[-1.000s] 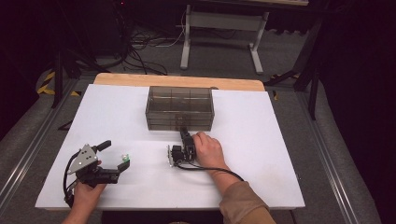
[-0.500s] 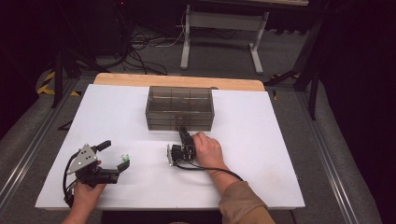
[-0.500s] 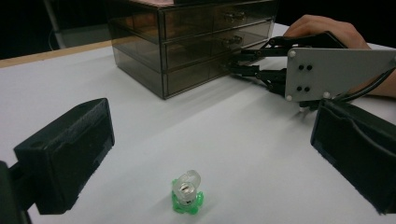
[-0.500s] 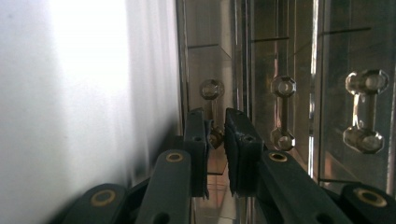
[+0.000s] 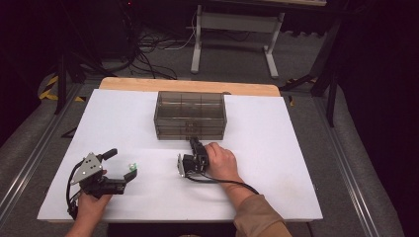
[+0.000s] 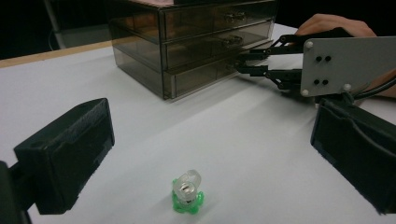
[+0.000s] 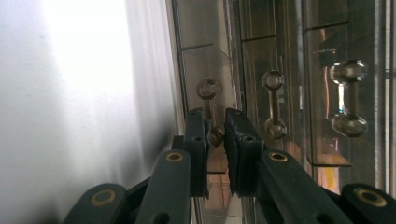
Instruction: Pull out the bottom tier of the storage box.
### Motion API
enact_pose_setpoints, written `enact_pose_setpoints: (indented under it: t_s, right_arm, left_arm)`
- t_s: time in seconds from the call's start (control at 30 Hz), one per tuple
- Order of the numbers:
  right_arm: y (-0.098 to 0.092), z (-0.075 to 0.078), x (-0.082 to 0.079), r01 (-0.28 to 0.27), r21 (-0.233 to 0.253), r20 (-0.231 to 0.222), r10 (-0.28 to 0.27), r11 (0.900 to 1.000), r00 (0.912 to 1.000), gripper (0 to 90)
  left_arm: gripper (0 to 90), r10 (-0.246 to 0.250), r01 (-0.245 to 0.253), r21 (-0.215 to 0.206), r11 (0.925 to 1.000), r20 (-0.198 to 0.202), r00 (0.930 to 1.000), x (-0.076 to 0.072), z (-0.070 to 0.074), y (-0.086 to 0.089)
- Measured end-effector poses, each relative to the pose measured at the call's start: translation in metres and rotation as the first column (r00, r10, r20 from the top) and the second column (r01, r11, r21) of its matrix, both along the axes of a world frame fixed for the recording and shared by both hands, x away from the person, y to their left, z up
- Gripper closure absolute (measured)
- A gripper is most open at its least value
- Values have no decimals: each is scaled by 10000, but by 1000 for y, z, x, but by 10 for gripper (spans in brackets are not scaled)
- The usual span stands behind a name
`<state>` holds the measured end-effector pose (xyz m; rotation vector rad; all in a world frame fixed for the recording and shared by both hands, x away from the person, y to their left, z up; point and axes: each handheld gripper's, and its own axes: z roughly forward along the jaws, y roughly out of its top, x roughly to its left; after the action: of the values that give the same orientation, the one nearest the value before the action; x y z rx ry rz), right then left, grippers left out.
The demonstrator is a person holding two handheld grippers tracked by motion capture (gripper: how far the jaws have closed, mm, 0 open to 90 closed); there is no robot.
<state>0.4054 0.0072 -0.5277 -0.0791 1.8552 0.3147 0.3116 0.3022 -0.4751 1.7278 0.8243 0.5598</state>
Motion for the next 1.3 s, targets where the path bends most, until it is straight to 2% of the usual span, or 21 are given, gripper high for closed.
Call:
enact_pose_setpoints:
  t_s: [0.13,0.4,0.5,0.53,0.7,0.8,0.83,0.97,1.07,1.3]
  right_arm:
    - [-1,2,-3,-81,35,6,81,10000,10000,801]
    - [-2,5,-13,-118,425,-199,126,9990,9997,799]
    - [-2,5,-14,-172,398,-209,180,9991,9996,799]
    - [-3,4,-15,-86,539,-294,102,9985,9995,798]
    - [-4,6,-18,-204,555,-422,228,9982,9988,794]
    - [-4,7,-18,-240,532,-779,281,9983,9966,782]
    - [-3,7,-18,-251,607,-916,306,9978,9953,765]
    - [-4,11,-20,-338,873,-992,424,9956,9942,737]
    - [-7,15,-19,-319,1156,-1347,475,9928,9897,709]
    - [-9,18,-20,-435,1486,-1431,650,9879,9876,670]
  left_arm:
    - [5,-1,1,42,10000,-9,10000,0,0,0]
    - [5,-20,20,52,10000,7,10000,0,0,0]
    - [5,-26,26,33,10000,17,10000,0,0,0]
    - [5,-25,25,29,10000,16,10000,0,0,0]
    - [5,-28,27,19,10000,15,10000,0,0,0]
    - [5,-36,36,19,10000,8,10000,0,0,-1]
    - [5,-34,34,47,10000,-8,10000,0,0,0]
    - [5,-22,22,12,10000,15,10000,0,0,0]
    - [5,-22,22,20,10000,16,10000,0,0,0]
    - [4,3,-3,9,10000,2,10000,0,0,0]
